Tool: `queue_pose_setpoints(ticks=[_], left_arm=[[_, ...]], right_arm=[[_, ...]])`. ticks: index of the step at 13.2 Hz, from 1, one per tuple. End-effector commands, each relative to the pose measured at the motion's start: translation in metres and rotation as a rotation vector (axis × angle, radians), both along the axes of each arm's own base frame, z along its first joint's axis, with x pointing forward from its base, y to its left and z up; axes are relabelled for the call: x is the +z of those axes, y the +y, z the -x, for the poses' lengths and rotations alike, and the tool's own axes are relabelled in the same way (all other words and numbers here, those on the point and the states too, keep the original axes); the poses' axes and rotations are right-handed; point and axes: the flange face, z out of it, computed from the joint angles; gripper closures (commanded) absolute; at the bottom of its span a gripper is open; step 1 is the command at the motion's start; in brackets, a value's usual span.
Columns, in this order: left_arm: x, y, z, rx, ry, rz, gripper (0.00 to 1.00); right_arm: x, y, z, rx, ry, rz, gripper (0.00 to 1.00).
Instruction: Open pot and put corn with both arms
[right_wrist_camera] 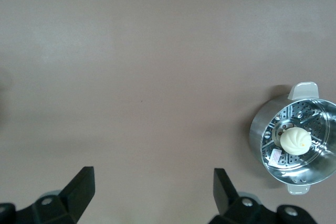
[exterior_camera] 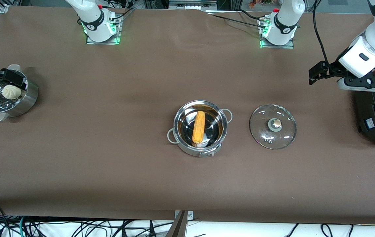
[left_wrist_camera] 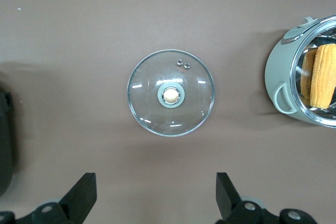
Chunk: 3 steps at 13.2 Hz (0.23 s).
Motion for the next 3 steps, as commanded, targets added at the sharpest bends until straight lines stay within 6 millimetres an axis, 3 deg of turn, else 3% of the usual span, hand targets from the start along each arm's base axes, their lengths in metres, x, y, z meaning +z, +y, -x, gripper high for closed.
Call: queue_pose_setpoints(ticks=[1,3], left_arm=[[0.0056,-0.0027,-0.0034,-0.006,0.006,-0.022,0.0],[0.0054,-0.0011,-0.0034,-0.005,0.008,-0.02,0.0]], right_arm=[[0.0039,0.0001,-0.0031,0.017,-0.011,0.014,0.0],[0.004,0.0002,-0.0033,0.018,-0.012,0.012,0.0]])
